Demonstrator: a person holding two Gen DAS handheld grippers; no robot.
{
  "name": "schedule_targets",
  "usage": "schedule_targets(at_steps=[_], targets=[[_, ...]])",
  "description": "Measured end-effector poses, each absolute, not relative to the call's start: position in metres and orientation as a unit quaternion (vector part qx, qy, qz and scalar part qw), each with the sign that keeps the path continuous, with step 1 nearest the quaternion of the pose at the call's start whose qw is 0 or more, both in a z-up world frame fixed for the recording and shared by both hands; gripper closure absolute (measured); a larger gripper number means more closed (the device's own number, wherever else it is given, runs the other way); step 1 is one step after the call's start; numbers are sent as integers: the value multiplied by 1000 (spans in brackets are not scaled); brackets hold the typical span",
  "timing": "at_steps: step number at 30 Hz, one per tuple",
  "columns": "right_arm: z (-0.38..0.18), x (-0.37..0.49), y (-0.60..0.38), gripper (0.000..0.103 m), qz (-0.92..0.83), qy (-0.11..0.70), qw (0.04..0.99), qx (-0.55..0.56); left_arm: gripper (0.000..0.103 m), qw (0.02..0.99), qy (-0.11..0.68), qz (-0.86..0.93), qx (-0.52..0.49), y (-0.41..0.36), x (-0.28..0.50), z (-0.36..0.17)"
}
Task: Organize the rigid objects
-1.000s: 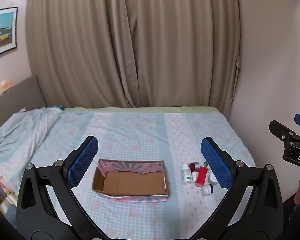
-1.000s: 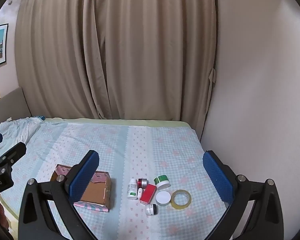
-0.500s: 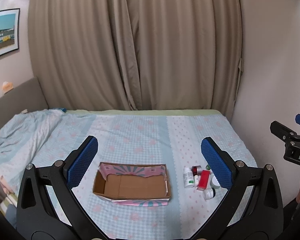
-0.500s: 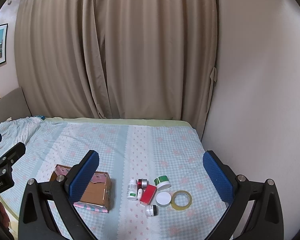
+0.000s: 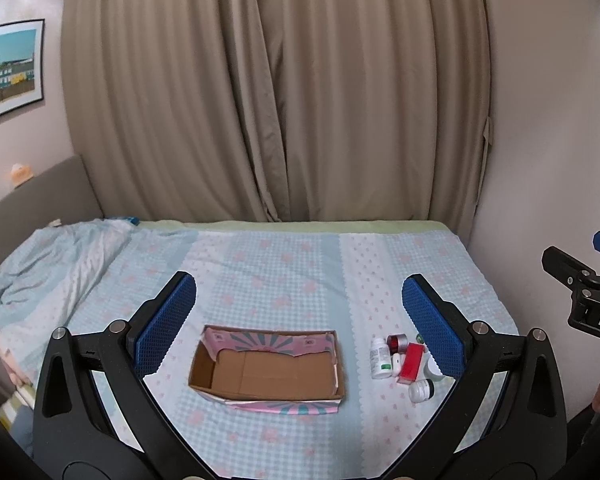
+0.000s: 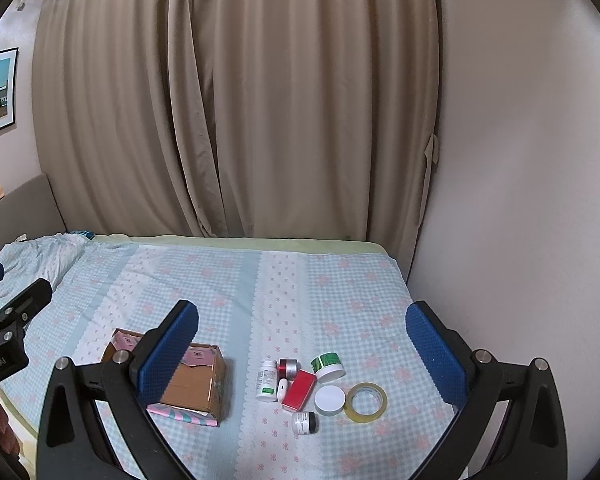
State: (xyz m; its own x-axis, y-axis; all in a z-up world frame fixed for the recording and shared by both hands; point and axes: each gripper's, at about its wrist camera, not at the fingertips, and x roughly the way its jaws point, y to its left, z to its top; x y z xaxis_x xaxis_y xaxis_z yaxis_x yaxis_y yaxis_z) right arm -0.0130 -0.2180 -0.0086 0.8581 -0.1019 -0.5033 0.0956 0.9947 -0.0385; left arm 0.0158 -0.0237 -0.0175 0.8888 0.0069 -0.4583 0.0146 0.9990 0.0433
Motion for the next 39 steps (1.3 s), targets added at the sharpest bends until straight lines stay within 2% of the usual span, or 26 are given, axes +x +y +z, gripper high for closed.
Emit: schedule_targets(at_steps=[39], targets=[[-11, -12, -208, 0, -38, 258, 965, -23, 1, 968, 250, 0, -1, -11, 22, -17]])
